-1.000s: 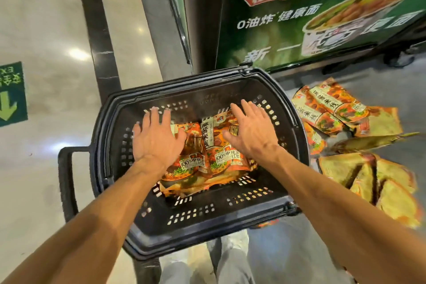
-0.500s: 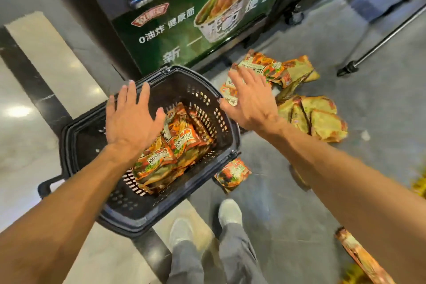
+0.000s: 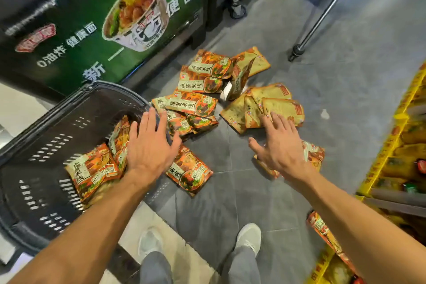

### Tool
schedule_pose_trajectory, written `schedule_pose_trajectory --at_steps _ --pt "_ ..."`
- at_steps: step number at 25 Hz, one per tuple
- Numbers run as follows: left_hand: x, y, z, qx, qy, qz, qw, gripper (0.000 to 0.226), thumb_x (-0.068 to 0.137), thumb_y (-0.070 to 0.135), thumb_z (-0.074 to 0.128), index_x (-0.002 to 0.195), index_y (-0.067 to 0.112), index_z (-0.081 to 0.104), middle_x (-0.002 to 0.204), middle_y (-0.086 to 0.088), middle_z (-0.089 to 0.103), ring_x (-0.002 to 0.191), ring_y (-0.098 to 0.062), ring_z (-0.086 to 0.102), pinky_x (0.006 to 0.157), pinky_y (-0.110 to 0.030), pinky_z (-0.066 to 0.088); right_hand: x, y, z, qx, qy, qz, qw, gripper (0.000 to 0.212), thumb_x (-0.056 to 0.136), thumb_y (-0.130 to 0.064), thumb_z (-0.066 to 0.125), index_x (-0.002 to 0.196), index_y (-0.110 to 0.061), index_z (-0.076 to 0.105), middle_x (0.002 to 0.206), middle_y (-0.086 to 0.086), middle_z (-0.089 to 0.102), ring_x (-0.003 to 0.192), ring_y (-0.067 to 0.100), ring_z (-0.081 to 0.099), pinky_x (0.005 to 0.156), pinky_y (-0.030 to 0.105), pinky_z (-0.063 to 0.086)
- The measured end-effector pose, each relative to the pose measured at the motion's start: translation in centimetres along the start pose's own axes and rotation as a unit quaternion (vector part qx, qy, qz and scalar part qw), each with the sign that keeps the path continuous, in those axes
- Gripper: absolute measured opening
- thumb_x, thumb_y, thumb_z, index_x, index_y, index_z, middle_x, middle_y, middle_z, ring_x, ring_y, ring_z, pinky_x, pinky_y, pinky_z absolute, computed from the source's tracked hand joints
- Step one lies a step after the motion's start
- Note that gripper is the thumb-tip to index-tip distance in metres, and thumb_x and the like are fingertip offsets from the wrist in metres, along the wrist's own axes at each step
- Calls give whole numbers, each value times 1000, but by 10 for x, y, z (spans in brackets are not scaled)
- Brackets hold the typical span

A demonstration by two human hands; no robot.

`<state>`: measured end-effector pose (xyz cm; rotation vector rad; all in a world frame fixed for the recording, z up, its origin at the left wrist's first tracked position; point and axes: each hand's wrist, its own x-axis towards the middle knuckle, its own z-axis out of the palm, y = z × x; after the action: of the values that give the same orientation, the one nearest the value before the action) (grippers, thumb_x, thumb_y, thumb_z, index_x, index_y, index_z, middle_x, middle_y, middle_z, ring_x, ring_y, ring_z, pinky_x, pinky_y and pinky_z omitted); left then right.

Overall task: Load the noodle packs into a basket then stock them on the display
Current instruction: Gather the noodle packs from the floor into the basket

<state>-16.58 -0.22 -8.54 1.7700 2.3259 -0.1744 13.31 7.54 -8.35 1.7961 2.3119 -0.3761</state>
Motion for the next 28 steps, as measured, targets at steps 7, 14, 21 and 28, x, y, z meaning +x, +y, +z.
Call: schedule_pose_trajectory --at_steps 7,14,21,28 --pt "-13 69 37 -16 -60 -33 997 81 92 59 13 161 18 21 165 -13 25 154 -26 22 125 -45 18 14 86 15 -15 -67 5 998 92 81 -73 22 158 -23 29 166 10 27 154 29 22 126 45 14" --pt "-20 67 105 -53 -119 -64 989 80 92 59 18 156 14 36 161 -12 34 151 -26 29 125 -44 12 97 48 45 -43 -94 -82 991 84 93 -71 36 160 -23 22 168 8 20 156 29 16 126 44 11" --pt "-24 62 212 -67 -109 0 992 64 100 50 29 147 13 51 156 -13 41 146 -27 37 117 -43 22 222 -4 116 -97 -97 -164 977 88 92 -75 29 159 -19 24 167 11 22 154 30 21 126 45 17" --pt "30 54 360 -315 -147 -490 799 90 93 72 36 157 10 20 162 -14 31 147 -33 31 120 -49 28 337 -26 232 -74 -82 -230 967 94 91 -79 30 159 -13 25 165 17 26 152 32 24 125 46 20"
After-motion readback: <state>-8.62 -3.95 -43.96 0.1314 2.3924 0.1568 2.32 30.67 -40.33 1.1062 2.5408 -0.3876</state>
